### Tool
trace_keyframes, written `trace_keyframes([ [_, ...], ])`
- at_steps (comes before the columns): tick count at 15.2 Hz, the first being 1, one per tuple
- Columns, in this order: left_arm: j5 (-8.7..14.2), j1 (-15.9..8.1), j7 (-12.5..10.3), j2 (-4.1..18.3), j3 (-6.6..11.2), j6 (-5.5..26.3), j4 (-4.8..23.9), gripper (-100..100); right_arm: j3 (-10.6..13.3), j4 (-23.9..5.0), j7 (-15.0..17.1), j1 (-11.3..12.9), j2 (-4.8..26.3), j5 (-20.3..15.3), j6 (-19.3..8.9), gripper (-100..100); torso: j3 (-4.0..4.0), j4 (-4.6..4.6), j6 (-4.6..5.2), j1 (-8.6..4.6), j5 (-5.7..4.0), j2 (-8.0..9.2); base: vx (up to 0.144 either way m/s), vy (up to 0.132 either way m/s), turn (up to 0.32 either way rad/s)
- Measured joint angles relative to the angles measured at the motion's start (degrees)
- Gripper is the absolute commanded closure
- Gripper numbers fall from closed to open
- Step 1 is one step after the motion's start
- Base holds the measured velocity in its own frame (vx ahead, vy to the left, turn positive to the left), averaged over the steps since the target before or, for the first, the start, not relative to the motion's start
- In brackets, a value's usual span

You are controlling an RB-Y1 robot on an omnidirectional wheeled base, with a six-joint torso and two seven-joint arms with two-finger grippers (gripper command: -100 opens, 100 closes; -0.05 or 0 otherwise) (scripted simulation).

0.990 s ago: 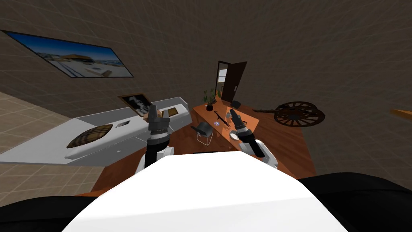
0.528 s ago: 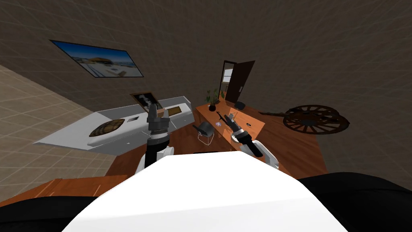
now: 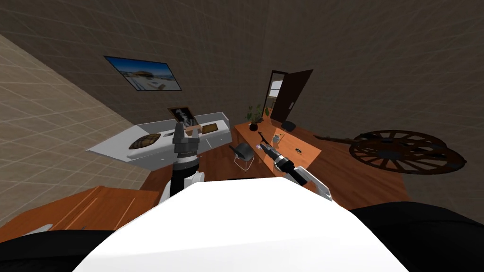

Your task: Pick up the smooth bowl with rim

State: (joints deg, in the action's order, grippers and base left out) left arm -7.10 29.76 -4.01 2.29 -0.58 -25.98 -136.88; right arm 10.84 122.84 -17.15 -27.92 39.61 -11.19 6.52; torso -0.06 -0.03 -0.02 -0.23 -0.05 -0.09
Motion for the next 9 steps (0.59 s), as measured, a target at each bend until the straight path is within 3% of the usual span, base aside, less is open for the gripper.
trace_keyframes([
  [4, 0.0, 0.0, 0.0, 0.0, 0.0, 0.0, 0.0, 0, 3.27, -1.35, -1.69, -0.87, 4.55, -1.82, -3.88, -100, -0.01, 0.0, -0.01, -0.01, 0.0, -0.02, 0.009, -0.054, 0.235],
  [9, 0.0, 0.0, 0.0, 0.0, 0.01, 0.0, 0.0, 0, 8.72, -5.19, -4.39, -1.69, 10.4, -4.29, -8.87, -100, -0.03, -0.01, 0.0, -0.13, -0.03, -0.06, 0.011, -0.077, 0.217],
])
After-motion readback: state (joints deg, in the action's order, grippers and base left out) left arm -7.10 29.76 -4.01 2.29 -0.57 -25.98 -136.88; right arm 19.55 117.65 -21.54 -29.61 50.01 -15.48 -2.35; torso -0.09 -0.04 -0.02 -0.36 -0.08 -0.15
